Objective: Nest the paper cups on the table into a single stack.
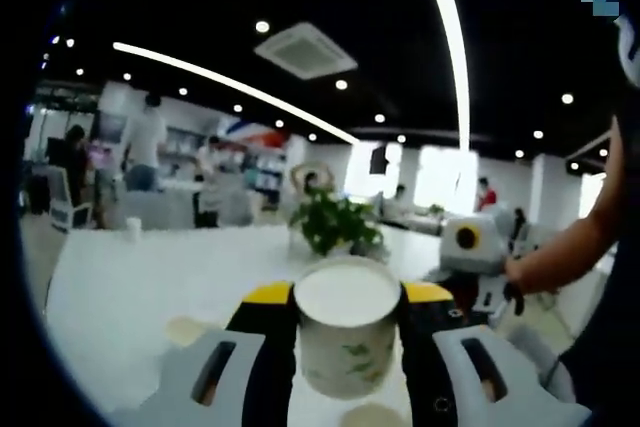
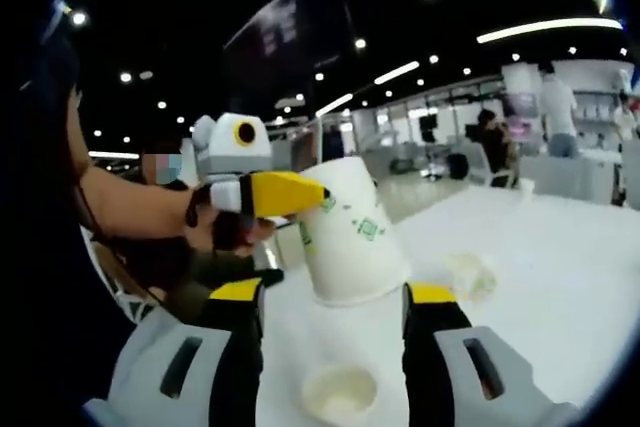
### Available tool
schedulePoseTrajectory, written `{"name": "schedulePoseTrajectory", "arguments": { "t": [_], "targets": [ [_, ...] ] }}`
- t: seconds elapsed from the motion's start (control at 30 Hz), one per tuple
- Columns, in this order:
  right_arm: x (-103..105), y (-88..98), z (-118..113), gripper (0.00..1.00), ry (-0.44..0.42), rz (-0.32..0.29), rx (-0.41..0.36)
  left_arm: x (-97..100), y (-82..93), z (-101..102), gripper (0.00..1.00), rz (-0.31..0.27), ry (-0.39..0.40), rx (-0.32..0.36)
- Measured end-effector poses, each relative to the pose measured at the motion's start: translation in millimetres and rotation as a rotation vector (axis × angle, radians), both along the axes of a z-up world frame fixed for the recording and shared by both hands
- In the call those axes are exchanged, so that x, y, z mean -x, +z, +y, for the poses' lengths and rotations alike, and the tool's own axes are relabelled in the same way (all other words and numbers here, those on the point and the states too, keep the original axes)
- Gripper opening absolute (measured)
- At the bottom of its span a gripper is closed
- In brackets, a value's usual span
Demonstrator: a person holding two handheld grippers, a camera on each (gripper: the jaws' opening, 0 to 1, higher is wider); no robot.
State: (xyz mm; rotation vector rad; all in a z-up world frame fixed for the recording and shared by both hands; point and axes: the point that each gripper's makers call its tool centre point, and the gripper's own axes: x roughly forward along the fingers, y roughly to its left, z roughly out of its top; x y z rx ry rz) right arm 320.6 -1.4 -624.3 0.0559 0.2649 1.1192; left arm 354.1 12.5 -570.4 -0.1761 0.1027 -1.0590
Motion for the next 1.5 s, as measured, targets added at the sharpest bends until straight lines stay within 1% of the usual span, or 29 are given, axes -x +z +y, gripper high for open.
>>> {"name": "schedulePoseTrajectory", "arguments": {
  "t": [0.07, 0.17, 0.27, 0.33, 0.43, 0.47, 0.5, 0.57, 0.67, 0.8, 0.93, 1.07, 1.27, 1.33, 1.37, 1.43, 1.5],
  "targets": [
    [0, 0.7, -2, 0.52, -0.001, -0.008, 0.0, 1.3, -5.0, 2, 0.38, 0.002, -0.005, -0.022],
    [0, 0.1, -4, 0.5, 0.011, 0.001, -0.004, 4.8, -14.0, 5, 0.38, 0.015, -0.028, -0.048],
    [1, 1.8, -6, 0.47, 0.021, 0.001, -0.003, 8.0, -17.0, 6, 0.38, 0.02, -0.048, -0.065],
    [0, 2.7, -7, 0.44, 0.035, 0.018, -0.014, 10.3, -18.3, 9, 0.38, 0.026, -0.07, -0.072],
    [2, 4.4, -8, 0.38, 0.062, 0.05, -0.037, 13.7, -17.9, 12, 0.38, 0.041, -0.102, -0.062],
    [7, 8.2, -7, 0.35, 0.088, 0.079, -0.068, 14.9, -18.1, 13, 0.38, 0.046, -0.114, -0.06],
    [10, 11.2, -6, 0.34, 0.111, 0.093, -0.085, 15.9, -19.0, 14, 0.37, 0.053, -0.123, -0.061],
    [12, 15.6, -6, 0.29, 0.136, 0.106, -0.102, 19.2, -20.1, 14, 0.37, 0.058, -0.139, -0.068],
    [12, 20.1, -7, 0.25, 0.151, 0.105, -0.105, 22.8, -21.7, 15, 0.37, 0.056, -0.16, -0.088],
    [13, 23.4, -5, 0.25, 0.167, 0.105, -0.107, 25.8, -25.9, 14, 0.37, 0.045, -0.182, -0.129],
    [15, 32.2, -3, 0.24, 0.184, 0.093, -0.122, 27.3, -28.6, 15, 0.37, 0.032, -0.198, -0.158],
    [14, 41.0, -3, 0.19, 0.195, 0.081, -0.143, 29.6, -31.2, 15, 0.37, 0.019, -0.214, -0.183],
    [19, 49.4, -2, 0.08, 0.245, 0.077, -0.148, 32.2, -31.1, 15, 0.37, 0.011, -0.235, -0.187],
    [23, 49.9, -2, 0.03, 0.266, 0.087, -0.14, 31.7, -31.6, 15, 0.36, 0.026, -0.233, -0.185],
    [26, 51.0, -1, 0.02, 0.282, 0.115, -0.152, 31.8, -31.2, 15, 0.36, 0.024, -0.234, -0.183],
    [27, 51.2, -1, 0.0, 0.284, 0.105, -0.152, 31.2, -31.2, 14, 0.35, 0.019, -0.231, -0.186],
    [27, 51.0, -1, 0.0, 0.29, 0.107, -0.151, 30.7, -31.3, 14, 0.35, 0.019, -0.23, -0.186]
  ]
}}
